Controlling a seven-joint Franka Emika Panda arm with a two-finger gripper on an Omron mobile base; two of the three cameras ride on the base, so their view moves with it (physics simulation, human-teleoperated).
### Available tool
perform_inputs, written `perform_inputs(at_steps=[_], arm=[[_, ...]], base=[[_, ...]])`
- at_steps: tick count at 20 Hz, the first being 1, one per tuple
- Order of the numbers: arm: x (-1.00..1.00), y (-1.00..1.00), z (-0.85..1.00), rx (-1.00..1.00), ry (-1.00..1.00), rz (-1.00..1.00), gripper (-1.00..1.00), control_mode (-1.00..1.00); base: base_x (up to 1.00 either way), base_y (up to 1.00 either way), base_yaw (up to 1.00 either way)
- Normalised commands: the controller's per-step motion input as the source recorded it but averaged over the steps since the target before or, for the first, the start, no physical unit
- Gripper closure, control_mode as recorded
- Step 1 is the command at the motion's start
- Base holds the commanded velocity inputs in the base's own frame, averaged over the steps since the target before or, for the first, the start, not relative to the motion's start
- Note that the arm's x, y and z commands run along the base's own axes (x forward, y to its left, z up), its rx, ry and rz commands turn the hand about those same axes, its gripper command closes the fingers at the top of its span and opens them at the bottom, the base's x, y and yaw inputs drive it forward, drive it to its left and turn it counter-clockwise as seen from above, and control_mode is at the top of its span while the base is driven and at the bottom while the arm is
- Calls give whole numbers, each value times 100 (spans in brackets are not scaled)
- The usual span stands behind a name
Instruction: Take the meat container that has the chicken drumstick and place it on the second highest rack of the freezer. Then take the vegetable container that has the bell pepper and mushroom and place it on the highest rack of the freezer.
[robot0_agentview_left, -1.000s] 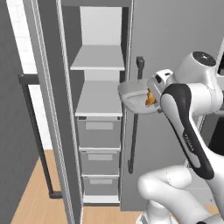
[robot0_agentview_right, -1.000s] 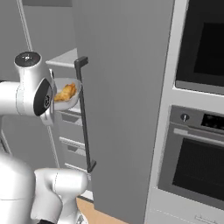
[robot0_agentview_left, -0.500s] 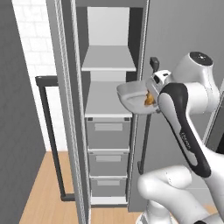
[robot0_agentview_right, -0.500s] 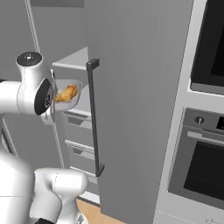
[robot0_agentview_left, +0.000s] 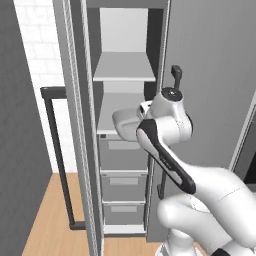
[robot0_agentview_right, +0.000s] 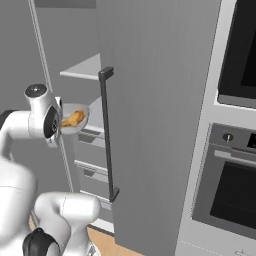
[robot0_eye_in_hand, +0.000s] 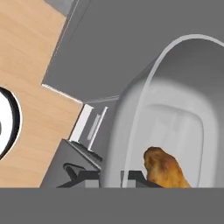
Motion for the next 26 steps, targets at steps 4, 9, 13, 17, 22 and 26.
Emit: perform_inputs(at_steps=[4, 9, 13, 17, 22, 26], arm=[[94, 18, -42, 0, 0, -17, 100, -100], [91, 13, -12, 0, 0, -13, 100, -100], [93, 39, -26, 0, 0, -7, 100, -100], [96, 3, -18, 0, 0, -1, 100, -100], [95, -1, -15, 0, 0, -1, 100, -100], [93, 0, -48, 0, 0, -5, 100, -100]], base=[[0, 0, 0], [0, 0, 0], [0, 0, 0], [0, 0, 0], [0, 0, 0], [0, 0, 0]])
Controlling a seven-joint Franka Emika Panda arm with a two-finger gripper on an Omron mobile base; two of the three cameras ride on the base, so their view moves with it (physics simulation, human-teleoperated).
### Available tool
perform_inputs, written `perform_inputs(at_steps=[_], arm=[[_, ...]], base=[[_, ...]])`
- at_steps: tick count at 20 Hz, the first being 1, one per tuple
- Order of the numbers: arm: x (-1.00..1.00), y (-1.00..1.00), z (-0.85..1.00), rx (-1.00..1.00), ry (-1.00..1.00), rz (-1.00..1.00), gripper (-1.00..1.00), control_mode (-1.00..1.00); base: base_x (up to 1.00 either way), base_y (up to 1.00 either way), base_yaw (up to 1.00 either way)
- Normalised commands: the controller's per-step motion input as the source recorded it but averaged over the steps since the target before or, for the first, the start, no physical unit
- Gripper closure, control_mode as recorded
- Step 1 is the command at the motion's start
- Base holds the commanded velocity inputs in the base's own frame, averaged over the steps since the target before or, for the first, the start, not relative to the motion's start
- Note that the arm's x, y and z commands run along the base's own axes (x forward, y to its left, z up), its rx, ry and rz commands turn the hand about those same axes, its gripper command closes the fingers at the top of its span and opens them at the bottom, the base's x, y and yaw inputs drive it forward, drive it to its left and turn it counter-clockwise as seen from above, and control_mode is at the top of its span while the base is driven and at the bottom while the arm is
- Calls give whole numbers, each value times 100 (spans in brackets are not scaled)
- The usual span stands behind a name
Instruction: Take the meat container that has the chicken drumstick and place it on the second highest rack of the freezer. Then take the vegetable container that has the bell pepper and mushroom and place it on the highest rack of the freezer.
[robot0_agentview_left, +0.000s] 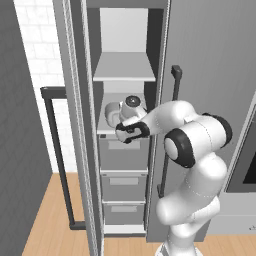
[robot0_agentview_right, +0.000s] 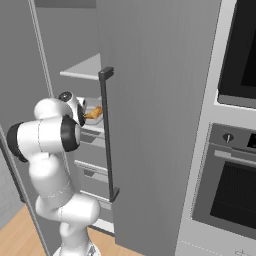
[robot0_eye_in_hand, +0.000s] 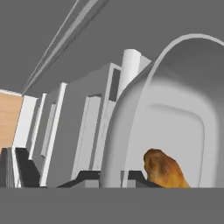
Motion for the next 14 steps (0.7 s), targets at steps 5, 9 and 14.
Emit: perform_inputs(at_steps=[5, 9, 14], arm=[[79, 0, -41, 0, 0, -5, 100, -100], [66, 0, -38, 0, 0, -5, 100, -100], [71, 0, -27, 0, 0, -5, 100, -100]], base=[[0, 0, 0], [0, 0, 0], [0, 0, 0]])
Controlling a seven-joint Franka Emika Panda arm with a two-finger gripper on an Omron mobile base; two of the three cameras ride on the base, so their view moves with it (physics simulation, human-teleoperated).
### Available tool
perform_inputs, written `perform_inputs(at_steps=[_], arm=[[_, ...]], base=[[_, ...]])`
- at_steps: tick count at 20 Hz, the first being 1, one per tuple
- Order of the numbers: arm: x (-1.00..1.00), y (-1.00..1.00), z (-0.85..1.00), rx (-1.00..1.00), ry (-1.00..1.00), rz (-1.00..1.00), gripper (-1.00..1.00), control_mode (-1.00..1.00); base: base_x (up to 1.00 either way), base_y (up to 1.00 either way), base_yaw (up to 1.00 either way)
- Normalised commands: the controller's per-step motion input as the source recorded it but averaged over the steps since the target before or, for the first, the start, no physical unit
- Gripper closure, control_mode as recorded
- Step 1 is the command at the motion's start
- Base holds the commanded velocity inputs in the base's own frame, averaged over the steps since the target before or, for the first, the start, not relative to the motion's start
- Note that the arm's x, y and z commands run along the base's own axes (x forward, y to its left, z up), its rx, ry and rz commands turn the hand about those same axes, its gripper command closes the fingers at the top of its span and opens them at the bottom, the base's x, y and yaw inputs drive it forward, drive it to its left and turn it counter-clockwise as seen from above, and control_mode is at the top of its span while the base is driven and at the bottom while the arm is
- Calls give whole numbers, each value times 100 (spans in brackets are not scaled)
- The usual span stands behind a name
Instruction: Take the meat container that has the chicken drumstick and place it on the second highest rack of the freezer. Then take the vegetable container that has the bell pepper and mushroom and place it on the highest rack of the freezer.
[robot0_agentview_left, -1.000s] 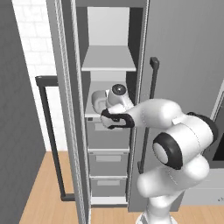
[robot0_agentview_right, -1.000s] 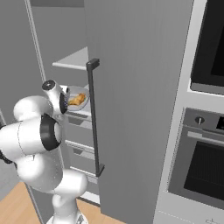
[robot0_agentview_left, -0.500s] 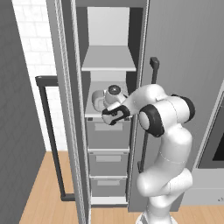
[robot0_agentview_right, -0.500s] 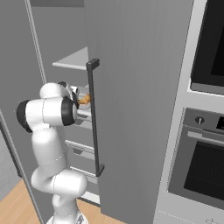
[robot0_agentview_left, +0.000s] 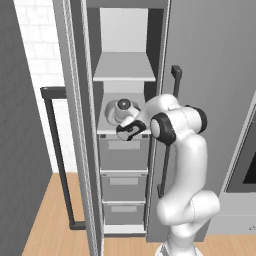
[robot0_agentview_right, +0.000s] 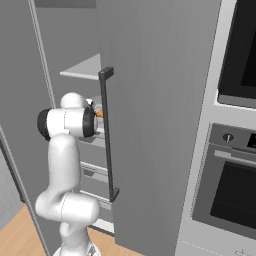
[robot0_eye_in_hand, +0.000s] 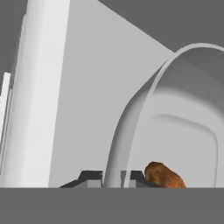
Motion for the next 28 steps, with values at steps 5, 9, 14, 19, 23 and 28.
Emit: perform_inputs(at_steps=[5, 9, 14, 19, 23, 28], arm=[[45, 0, -27, 0, -2, -3, 100, -100], [-7, -1, 6, 0, -8, 0, -100, -100], [-89, 0, 67, 1, -5, 0, -100, -100], [-100, 0, 100, 5, 4, 0, -100, -100], [-100, -7, 100, 5, 19, 0, -100, -100], [-100, -18, 100, 1, 19, 0, -100, -100]], base=[[0, 0, 0], [0, 0, 0], [0, 0, 0], [0, 0, 0], [0, 0, 0], [0, 0, 0]])
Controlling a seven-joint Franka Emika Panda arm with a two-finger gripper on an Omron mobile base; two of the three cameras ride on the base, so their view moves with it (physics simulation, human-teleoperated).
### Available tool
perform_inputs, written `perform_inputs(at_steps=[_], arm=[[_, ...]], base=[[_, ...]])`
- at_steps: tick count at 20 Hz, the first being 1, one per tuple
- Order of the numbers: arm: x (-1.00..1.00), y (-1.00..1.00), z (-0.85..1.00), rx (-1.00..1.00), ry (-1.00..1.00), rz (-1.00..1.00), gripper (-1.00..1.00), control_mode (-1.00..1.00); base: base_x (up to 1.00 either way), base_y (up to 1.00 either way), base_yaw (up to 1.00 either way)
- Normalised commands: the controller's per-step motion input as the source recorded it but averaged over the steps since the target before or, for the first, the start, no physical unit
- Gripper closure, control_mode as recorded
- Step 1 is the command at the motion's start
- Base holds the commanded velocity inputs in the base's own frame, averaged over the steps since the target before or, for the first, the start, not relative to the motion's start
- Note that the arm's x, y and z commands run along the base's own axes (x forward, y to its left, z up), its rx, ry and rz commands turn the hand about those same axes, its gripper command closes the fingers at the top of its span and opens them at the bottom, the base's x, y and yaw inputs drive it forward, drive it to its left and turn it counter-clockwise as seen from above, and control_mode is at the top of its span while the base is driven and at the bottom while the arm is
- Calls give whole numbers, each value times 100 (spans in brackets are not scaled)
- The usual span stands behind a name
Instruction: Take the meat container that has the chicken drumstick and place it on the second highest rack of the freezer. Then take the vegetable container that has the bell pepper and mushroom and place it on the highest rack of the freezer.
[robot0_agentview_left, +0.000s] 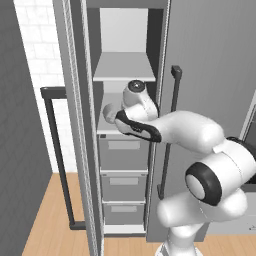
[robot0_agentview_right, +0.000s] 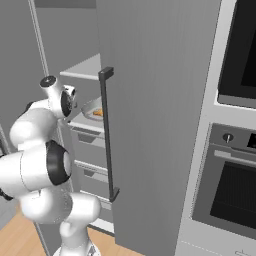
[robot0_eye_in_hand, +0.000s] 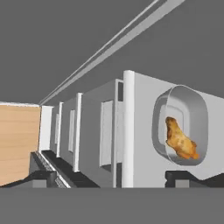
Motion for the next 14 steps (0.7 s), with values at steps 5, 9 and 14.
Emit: perform_inputs(at_steps=[5, 9, 14], arm=[[-100, -21, 84, 0, 9, -1, -100, -100], [-100, -22, 12, 0, 3, 0, -100, -100], [-100, -17, 24, 0, -12, 1, -100, -100]], base=[[0, 0, 0], [0, 0, 0], [0, 0, 0]])
